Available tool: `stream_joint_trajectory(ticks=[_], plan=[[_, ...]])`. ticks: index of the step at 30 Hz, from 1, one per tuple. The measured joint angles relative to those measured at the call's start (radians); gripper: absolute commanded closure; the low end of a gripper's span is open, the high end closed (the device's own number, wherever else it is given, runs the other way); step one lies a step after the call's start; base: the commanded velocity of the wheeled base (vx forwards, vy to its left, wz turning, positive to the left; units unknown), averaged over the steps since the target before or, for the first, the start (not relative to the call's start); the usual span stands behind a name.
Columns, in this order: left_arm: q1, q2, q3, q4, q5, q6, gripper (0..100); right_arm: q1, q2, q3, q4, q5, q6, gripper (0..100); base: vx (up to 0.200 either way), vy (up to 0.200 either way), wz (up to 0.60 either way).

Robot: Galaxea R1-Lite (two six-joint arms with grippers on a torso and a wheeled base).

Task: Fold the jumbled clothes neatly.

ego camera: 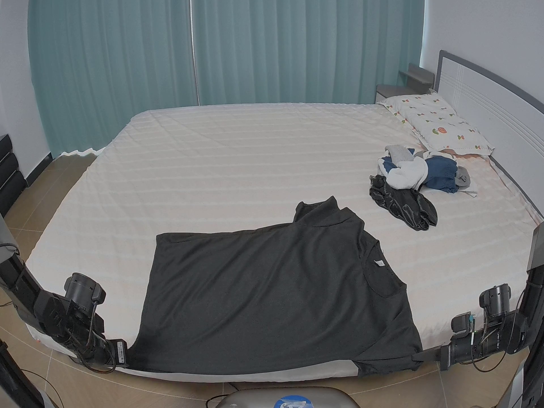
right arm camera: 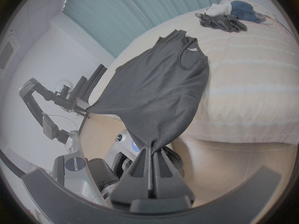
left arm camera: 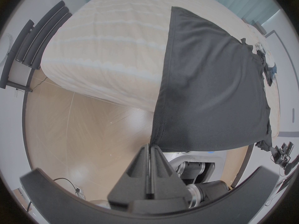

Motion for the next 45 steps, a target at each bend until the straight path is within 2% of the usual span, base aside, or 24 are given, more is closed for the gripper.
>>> stream_joint_trajectory(ticks=[4,10,13,17,21,34,45], plan=[[0.006,-0.017,-0.025,-0.006,-0.006,-0.031,100,-0.001,-0.007,0.0,-0.06,0.033,0.005,100,0.0,0.0,0.0],[0.023,-0.049,-0.092,-0.041,-0.046,-0.165,100,0.0,0.004,0.0,-0.245,0.044,0.057,100,0.0,0.0,0.0],[0.032,-0.061,-0.112,-0.082,-0.061,-0.203,100,0.006,0.012,0.0,-0.349,0.043,0.144,100,0.0,0.0,0.0],[0.041,-0.07,-0.127,-0.169,-0.073,-0.277,100,0.019,0.022,-0.003,-0.492,0.035,0.3,100,0.0,0.0,0.0],[0.048,-0.074,-0.135,-0.249,-0.079,-0.34,100,0.033,0.029,-0.031,-0.534,0.005,0.387,100,0.0,0.0,0.0],[0.051,-0.036,-0.163,-0.266,-0.083,-0.352,100,0.06,0.048,-0.085,-0.536,-0.014,0.399,100,0.0,0.0,0.0],[0.052,0.1,-0.268,-0.267,-0.084,-0.393,100,0.078,0.166,-0.233,-0.536,-0.133,0.401,100,0.0,0.0,0.0]])
